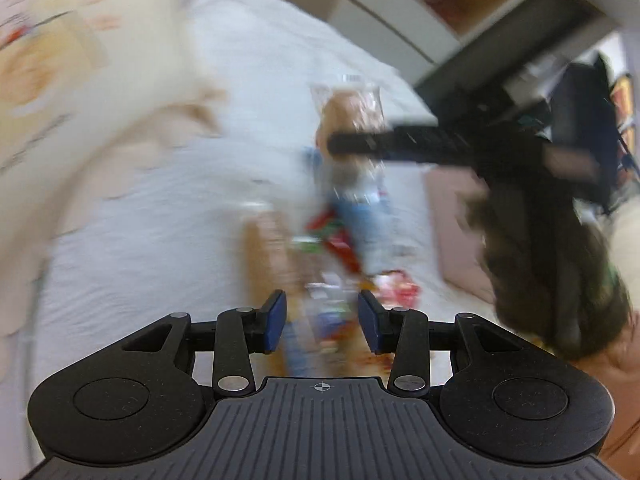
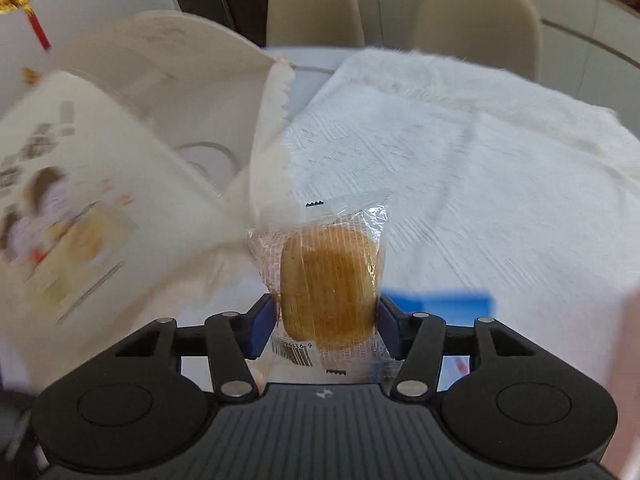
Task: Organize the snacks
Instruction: 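Grasp the wrapped round bread with the right tool while the left tool grasps a biscuit stick pack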
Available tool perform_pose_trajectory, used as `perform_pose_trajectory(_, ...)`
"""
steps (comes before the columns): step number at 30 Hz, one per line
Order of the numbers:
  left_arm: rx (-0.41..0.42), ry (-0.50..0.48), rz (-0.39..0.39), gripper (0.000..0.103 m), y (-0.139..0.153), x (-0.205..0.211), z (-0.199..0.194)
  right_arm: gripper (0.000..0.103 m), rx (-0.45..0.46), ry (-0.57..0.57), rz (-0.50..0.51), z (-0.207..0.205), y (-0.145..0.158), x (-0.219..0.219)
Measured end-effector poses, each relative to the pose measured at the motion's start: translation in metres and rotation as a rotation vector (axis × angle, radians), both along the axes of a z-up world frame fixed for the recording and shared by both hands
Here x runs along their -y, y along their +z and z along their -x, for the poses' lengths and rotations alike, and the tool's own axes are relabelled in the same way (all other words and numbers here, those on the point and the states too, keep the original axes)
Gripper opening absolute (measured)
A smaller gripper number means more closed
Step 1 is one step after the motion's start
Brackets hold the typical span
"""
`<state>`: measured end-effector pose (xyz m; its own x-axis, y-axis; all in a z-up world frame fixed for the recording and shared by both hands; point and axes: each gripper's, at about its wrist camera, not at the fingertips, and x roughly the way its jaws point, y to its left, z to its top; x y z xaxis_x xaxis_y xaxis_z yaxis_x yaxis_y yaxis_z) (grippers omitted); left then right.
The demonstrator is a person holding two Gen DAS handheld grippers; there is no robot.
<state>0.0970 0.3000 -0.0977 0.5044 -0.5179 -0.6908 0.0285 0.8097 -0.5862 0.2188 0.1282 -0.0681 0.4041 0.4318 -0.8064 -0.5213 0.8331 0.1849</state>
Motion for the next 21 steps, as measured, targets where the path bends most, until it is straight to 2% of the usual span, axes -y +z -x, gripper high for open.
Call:
perform_pose_trajectory(2, 0.020, -0.041, -0.001, 0.044, 0.003, 0.018, -0.004, 0.054, -0.007, -0.041, -0.027, 0.027, 0.014, 0.038)
perform_pose_trajectory(4, 0.006, -0.038, -0.024, 0.044, -0.001, 0.035, -0.012, 0.054, -0.025, -0.116, -0.029, 0.052, 0.018, 0.079)
perform_pose_trajectory(8, -0.046, -0.015, -0.115, 0.043, -0.016, 0.066, -0.024, 0.052, -0.051, -0.249, 0.041, 0.089, 0.004, 0.142)
perform_pose_trajectory(10, -0.071, -0.026, -0.107, 0.043, -0.024, 0.079, -0.023, 0.046, -0.072, -0.302, 0.061, 0.106, -0.007, 0.171)
perform_pose_trajectory(12, -0.091, -0.025, -0.105, 0.044, -0.027, 0.093, -0.013, 0.045, -0.077, -0.349, 0.088, 0.122, -0.019, 0.196)
perform_pose_trajectory(16, -0.084, 0.004, -0.192, 0.045, -0.026, 0.119, 0.011, 0.045, -0.079, -0.364, 0.060, 0.142, -0.033, 0.233)
perform_pose_trajectory(18, -0.100, 0.020, -0.169, 0.042, -0.023, 0.126, 0.023, 0.051, -0.082, -0.345, 0.057, 0.147, -0.041, 0.239)
perform_pose_trajectory(19, -0.090, 0.043, -0.162, 0.042, -0.020, 0.126, 0.030, 0.058, -0.086, -0.337, 0.044, 0.148, -0.045, 0.242)
perform_pose_trajectory(20, -0.076, 0.077, -0.175, 0.042, -0.016, 0.127, 0.038, 0.065, -0.083, -0.331, 0.029, 0.151, -0.046, 0.246)
perform_pose_trajectory(21, -0.071, 0.121, -0.198, 0.042, -0.012, 0.125, 0.046, 0.067, -0.083, -0.323, 0.020, 0.151, -0.048, 0.247)
